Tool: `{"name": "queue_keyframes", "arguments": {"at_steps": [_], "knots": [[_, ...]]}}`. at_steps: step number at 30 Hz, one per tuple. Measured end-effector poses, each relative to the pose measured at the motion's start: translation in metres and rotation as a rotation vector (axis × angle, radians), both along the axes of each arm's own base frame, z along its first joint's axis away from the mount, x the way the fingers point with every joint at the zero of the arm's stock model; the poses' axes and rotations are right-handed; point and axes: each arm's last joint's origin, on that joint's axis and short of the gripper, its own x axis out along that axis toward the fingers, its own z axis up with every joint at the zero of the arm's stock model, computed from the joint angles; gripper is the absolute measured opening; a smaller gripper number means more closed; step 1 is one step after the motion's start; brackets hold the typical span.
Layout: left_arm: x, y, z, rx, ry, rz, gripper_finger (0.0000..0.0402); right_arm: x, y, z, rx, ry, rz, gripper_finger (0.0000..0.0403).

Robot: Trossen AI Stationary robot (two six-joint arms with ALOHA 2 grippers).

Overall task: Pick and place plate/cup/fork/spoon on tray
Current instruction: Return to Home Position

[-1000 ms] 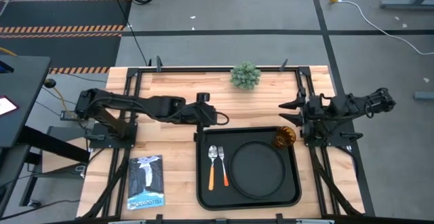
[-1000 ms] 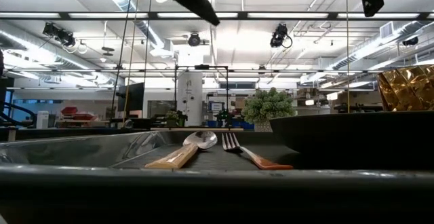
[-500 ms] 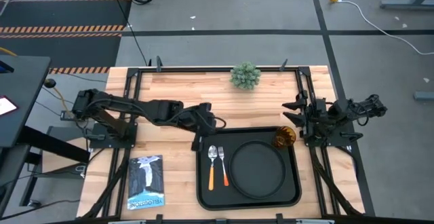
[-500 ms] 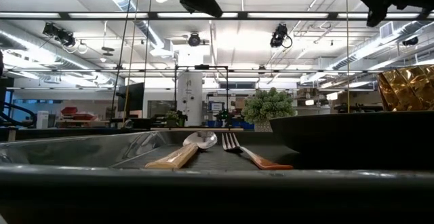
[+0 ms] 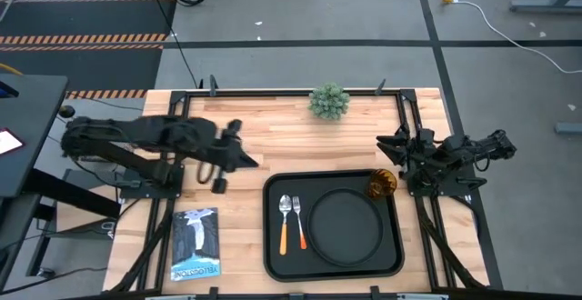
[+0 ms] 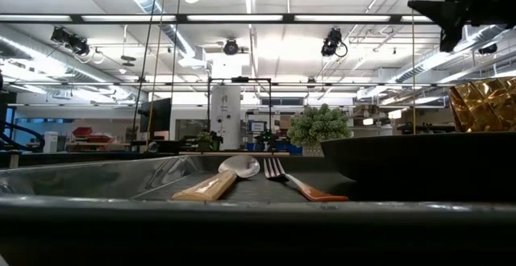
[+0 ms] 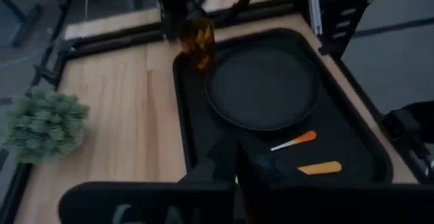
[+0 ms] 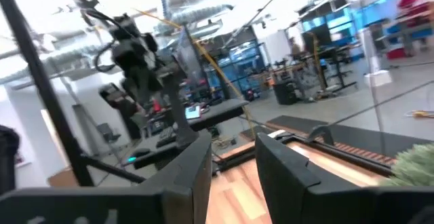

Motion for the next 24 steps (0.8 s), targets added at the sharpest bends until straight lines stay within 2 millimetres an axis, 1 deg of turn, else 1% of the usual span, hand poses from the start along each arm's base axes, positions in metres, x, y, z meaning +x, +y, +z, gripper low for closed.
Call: {"name": "queue_keyframes", "arguments": {"at_steps": [5,6,8,10,13,17,20,24], "knots": [[-0.034,0.003,0.019,-0.02,-0.088,-0.02,0.0011,0.004,-0.001,-0.015,0.024,-0.003,-0.067,0.0119],[-0.039,0.003,0.019,-0.028,-0.114,-0.029,0.0011,0.005,-0.001,-0.017,0.029,-0.012,-0.073,0.0119],[-0.05,0.004,0.014,-0.058,-0.142,-0.052,0.0011,0.005,0.0,-0.02,0.034,-0.023,-0.075,0.0119],[-0.058,0.005,0.002,-0.094,-0.161,-0.05,0.0011,0.006,0.0,-0.022,0.036,-0.028,-0.077,0.0119],[-0.073,0.007,-0.02,-0.152,-0.188,-0.033,0.0011,0.007,0.0,-0.025,0.035,-0.024,-0.077,0.0118],[-0.089,0.009,-0.049,-0.262,-0.327,-0.018,0.0011,0.008,0.0,-0.031,0.048,-0.015,-0.073,0.011],[-0.096,0.009,-0.073,-0.344,-0.455,-0.034,0.0011,0.009,-0.001,-0.033,0.067,-0.005,-0.094,0.0097],[-0.102,0.01,-0.107,-0.391,-0.521,-0.03,0.0011,0.009,-0.003,-0.032,0.087,-0.013,-0.114,0.0076]]}}
